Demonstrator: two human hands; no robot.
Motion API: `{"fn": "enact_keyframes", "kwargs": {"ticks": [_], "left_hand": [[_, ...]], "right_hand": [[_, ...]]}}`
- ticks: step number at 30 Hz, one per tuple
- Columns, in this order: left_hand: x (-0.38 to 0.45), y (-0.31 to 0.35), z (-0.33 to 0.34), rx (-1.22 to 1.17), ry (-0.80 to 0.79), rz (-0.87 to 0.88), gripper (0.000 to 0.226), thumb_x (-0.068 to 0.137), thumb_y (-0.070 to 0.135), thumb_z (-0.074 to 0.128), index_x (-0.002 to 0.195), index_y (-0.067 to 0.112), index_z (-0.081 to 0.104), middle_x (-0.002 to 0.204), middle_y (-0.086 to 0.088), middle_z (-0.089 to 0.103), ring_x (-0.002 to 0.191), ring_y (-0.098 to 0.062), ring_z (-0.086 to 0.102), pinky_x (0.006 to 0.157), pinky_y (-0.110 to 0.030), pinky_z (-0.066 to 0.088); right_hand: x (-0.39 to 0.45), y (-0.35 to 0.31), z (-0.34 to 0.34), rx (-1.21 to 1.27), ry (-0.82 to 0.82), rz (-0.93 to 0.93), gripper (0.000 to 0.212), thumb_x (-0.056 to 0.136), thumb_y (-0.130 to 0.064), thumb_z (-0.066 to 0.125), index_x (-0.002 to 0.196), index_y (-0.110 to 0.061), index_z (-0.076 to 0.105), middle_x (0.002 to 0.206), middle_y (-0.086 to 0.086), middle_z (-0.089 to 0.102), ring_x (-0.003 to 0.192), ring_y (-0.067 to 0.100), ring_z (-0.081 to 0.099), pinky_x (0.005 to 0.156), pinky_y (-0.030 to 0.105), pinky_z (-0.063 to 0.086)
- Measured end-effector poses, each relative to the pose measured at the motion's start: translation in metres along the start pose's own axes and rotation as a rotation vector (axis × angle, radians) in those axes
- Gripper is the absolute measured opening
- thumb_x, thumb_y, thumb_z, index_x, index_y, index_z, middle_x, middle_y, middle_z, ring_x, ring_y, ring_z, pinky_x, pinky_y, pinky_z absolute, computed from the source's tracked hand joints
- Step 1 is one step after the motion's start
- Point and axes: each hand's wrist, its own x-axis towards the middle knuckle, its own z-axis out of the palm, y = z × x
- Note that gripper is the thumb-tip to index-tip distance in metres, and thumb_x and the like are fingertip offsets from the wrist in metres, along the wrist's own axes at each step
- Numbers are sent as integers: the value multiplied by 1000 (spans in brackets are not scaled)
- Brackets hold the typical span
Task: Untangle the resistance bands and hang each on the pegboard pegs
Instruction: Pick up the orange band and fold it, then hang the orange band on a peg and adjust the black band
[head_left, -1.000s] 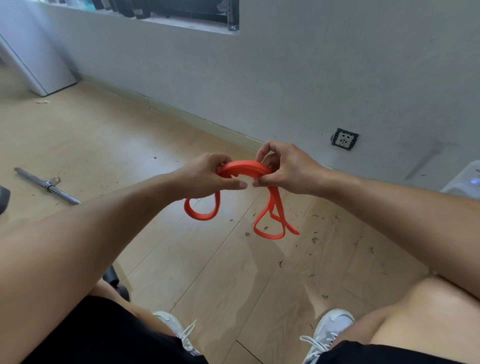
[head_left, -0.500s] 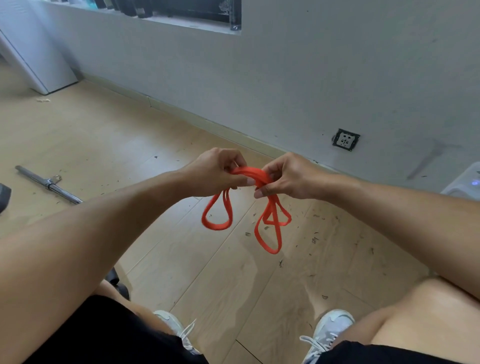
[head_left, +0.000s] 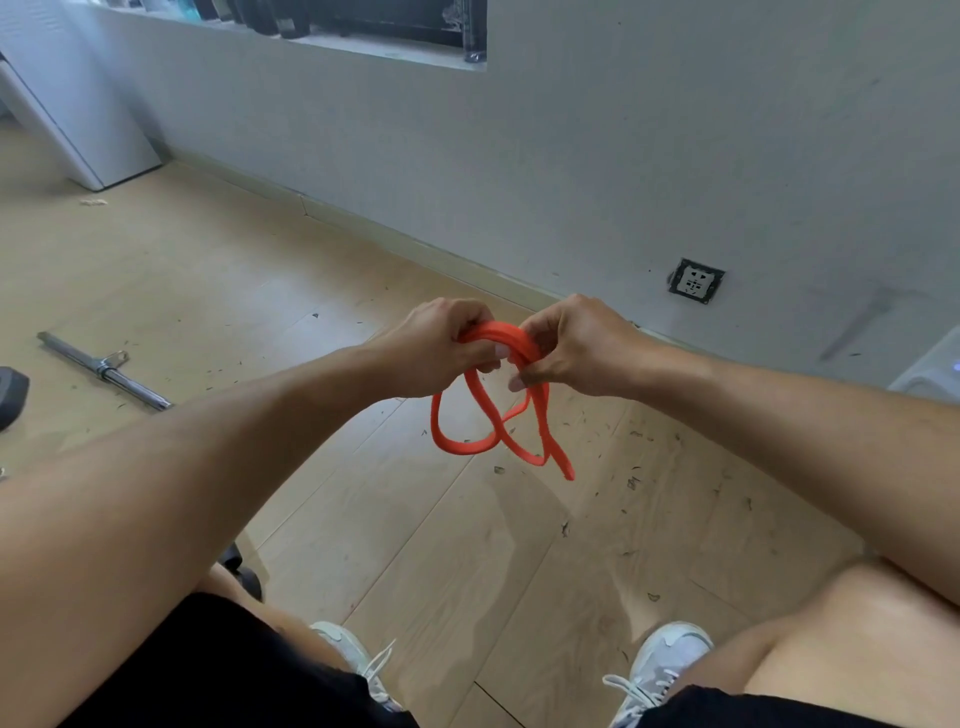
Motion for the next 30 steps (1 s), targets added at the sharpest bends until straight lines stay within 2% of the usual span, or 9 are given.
{"fn": "enact_keyframes", "kwargs": {"ticks": [5, 7, 9, 14, 17, 19, 23, 27, 30], "left_hand": [[-2, -2, -4, -223, 36, -43, 12, 99, 26, 62, 103, 14, 65, 95, 2, 77, 88, -6, 75, 79, -20, 59], [-4, -3, -8, -296, 34, -71, 13, 100, 25, 61, 104, 13, 65, 97, 0, 77, 91, -8, 75, 81, -22, 59], [-5, -6, -9, -337, 6, -97, 17, 99, 27, 62, 106, 12, 65, 97, -2, 77, 91, -11, 75, 82, -23, 58], [0, -14, -3, -204, 9, -100, 14, 91, 29, 73, 100, 20, 66, 89, 2, 76, 82, -5, 74, 71, -14, 55], [16, -23, 5, -160, 13, -116, 8, 91, 27, 73, 93, 20, 70, 83, 6, 75, 77, 0, 72, 64, -8, 51], [32, -35, 11, -142, 2, -146, 10, 90, 29, 74, 93, 19, 72, 81, 7, 75, 76, -4, 72, 67, -13, 54], [70, -62, 34, -136, -67, -221, 13, 89, 32, 76, 90, 19, 74, 79, 3, 75, 78, -18, 72, 72, -35, 60], [105, -67, 50, -239, -108, -295, 15, 87, 31, 77, 92, 17, 74, 81, 1, 74, 79, -16, 73, 74, -33, 63], [130, -45, 34, -404, -82, -421, 14, 85, 23, 80, 94, 14, 74, 84, 0, 76, 83, -15, 74, 76, -28, 61]], "right_hand": [[0, 7, 0, 82, -64, 57, 31, 82, -21, 85, 111, -17, 76, 98, -5, 77, 92, 12, 75, 86, 29, 58], [-2, 10, 0, 95, -107, 64, 29, 83, -21, 84, 111, -16, 76, 98, -6, 78, 92, 11, 75, 85, 25, 57], [-3, 10, -1, 131, -76, 43, 26, 84, -20, 83, 109, -15, 78, 95, -7, 78, 89, 9, 75, 82, 22, 55], [8, 14, 4, 147, 49, -5, 14, 89, -21, 80, 102, -19, 78, 87, -4, 76, 82, 11, 74, 76, 28, 57], [23, 23, 6, 165, 79, 16, 17, 88, -8, 75, 98, -21, 72, 91, 1, 72, 87, 20, 71, 77, 35, 60], [35, 33, 6, 204, 12, 71, 22, 85, -7, 76, 101, -20, 68, 94, 3, 71, 88, 20, 70, 74, 33, 57], [61, 61, 12, 267, -100, 175, 28, 84, -30, 84, 107, -24, 70, 92, -4, 74, 88, 17, 72, 74, 32, 58], [82, 88, 2, 200, -60, 274, 17, 84, -40, 82, 98, -31, 80, 84, -10, 76, 82, 11, 73, 72, 30, 60], [90, 81, -31, 213, -21, 363, 12, 80, -35, 87, 91, -33, 81, 79, -9, 77, 74, 12, 74, 66, 29, 62]]}}
